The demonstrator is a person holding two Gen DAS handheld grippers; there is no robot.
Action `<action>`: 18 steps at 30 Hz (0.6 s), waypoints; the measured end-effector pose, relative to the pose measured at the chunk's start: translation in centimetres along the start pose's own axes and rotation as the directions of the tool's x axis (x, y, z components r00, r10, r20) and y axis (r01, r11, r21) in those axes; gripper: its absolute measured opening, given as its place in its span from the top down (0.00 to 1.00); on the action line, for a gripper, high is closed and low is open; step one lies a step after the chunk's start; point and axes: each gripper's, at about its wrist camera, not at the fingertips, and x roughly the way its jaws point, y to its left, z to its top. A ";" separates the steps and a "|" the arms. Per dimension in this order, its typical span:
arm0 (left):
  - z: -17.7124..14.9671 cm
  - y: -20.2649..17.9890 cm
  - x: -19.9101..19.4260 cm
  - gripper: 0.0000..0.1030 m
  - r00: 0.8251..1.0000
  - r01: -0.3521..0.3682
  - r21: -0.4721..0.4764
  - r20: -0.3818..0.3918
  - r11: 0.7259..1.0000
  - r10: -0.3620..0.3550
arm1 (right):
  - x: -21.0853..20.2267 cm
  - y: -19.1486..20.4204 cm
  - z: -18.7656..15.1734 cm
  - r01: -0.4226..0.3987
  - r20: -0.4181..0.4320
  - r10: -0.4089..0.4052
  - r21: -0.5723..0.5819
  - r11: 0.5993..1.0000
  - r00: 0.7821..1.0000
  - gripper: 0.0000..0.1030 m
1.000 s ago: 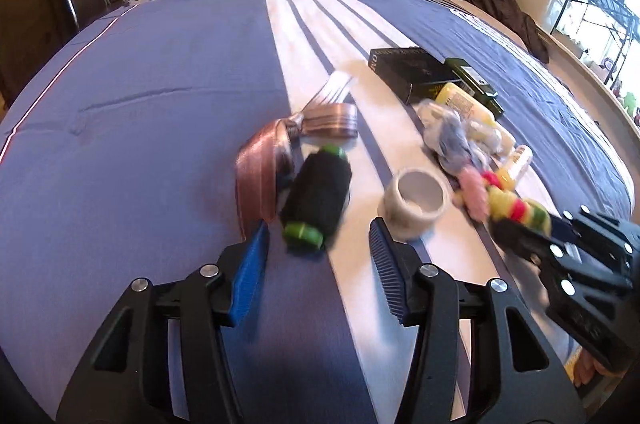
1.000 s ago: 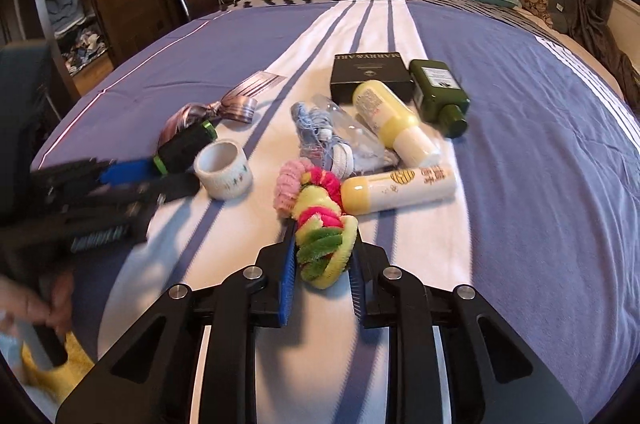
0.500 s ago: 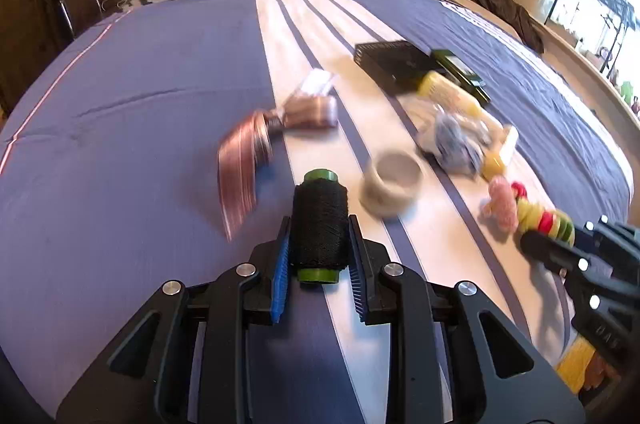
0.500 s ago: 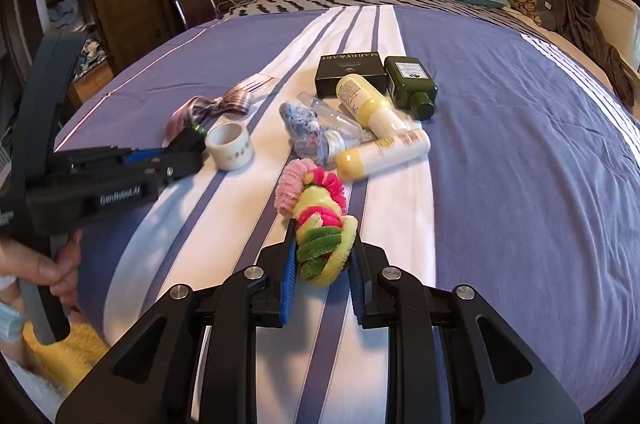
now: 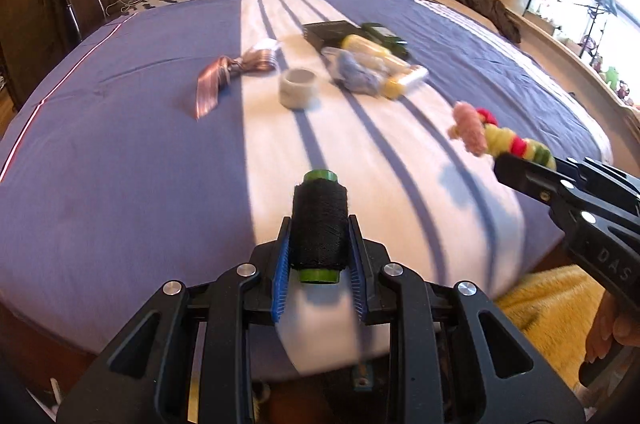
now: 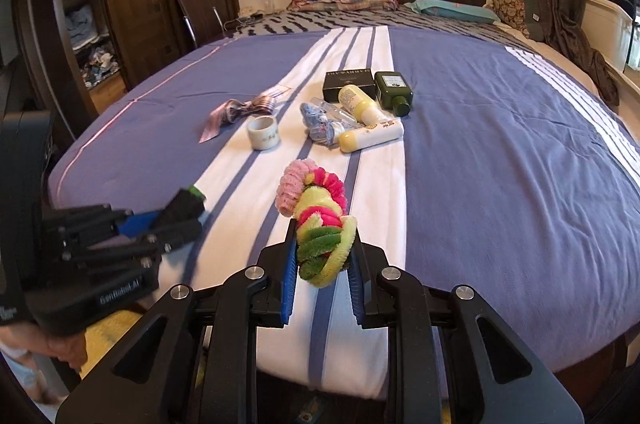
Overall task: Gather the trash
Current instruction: 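Lower both tools to the bin and open them to drop the items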
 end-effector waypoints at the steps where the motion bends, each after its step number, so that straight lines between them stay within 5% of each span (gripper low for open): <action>1: -0.5 -0.4 -0.5 0.77 1.000 0.004 0.000 0.005 1.000 -0.004 | -0.8 0.1 -0.6 -0.009 0.003 0.009 0.002 1.000 1.000 0.78; 8: -4.9 -2.6 -3.8 0.76 0.999 0.047 -0.019 0.015 0.999 -0.047 | -3.5 0.0 -4.5 -0.028 -0.023 0.028 0.029 0.999 0.999 0.78; 18: -11.5 -3.2 -2.5 0.76 0.993 0.067 -0.066 -0.093 0.996 -0.073 | -3.0 0.0 -10.3 -0.001 -0.156 0.006 0.035 0.999 0.988 0.78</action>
